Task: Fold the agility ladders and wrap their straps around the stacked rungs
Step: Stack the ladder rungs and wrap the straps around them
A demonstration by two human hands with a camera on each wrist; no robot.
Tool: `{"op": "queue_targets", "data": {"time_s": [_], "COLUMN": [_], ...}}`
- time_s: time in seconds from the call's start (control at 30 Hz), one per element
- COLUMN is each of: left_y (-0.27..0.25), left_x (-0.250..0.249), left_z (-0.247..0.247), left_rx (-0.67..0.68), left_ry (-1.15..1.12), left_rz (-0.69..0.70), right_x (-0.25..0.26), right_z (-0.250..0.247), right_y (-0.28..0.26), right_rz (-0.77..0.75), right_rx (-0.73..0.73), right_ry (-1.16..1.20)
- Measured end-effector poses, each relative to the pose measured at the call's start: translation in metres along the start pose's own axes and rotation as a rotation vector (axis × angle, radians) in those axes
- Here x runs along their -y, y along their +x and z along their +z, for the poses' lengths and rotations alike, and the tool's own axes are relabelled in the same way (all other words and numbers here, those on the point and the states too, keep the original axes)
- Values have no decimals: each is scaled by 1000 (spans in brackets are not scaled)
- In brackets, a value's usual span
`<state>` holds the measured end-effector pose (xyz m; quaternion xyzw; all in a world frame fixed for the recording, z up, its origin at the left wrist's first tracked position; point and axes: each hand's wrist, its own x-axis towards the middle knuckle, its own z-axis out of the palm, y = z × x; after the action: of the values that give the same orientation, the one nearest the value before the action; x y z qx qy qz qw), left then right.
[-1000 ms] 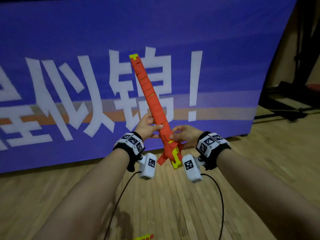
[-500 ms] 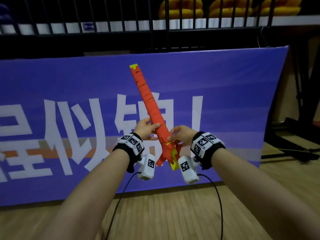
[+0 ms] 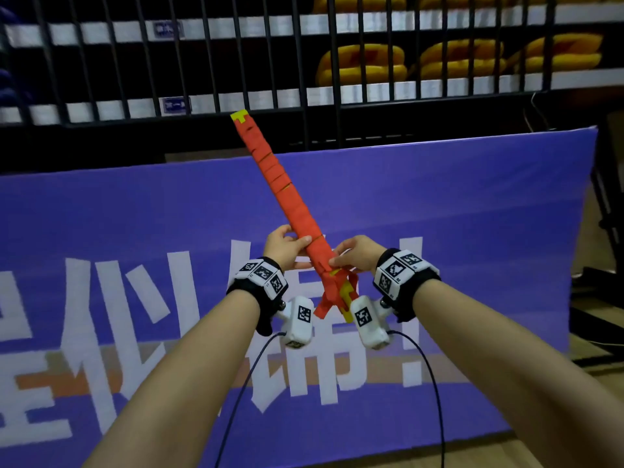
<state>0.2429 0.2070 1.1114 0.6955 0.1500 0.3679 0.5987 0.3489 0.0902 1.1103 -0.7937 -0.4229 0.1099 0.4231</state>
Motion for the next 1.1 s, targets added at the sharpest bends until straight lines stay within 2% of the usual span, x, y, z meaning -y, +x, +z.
{"op": "queue_targets", "data": {"time_s": [0.37, 0.7, 0.9, 1.1], "left_y": [159, 303, 343, 389], "left_x": [19, 14, 15, 13], "left_z": [-18, -12, -33, -57], "left_rx": [-89, -200, -99, -76], "left_ry": [179, 99, -58, -114], "left_rz": [18, 133, 102, 141], "right_x": [4, 17, 15, 22], "right_z": [-7, -57, -52, -47], "right_y": [150, 293, 354, 402], "right_rz": [-59, -149, -179, -238], "right_rx": [-75, -186, -159, -270], "right_ry": [51, -114, -32, -68]}}
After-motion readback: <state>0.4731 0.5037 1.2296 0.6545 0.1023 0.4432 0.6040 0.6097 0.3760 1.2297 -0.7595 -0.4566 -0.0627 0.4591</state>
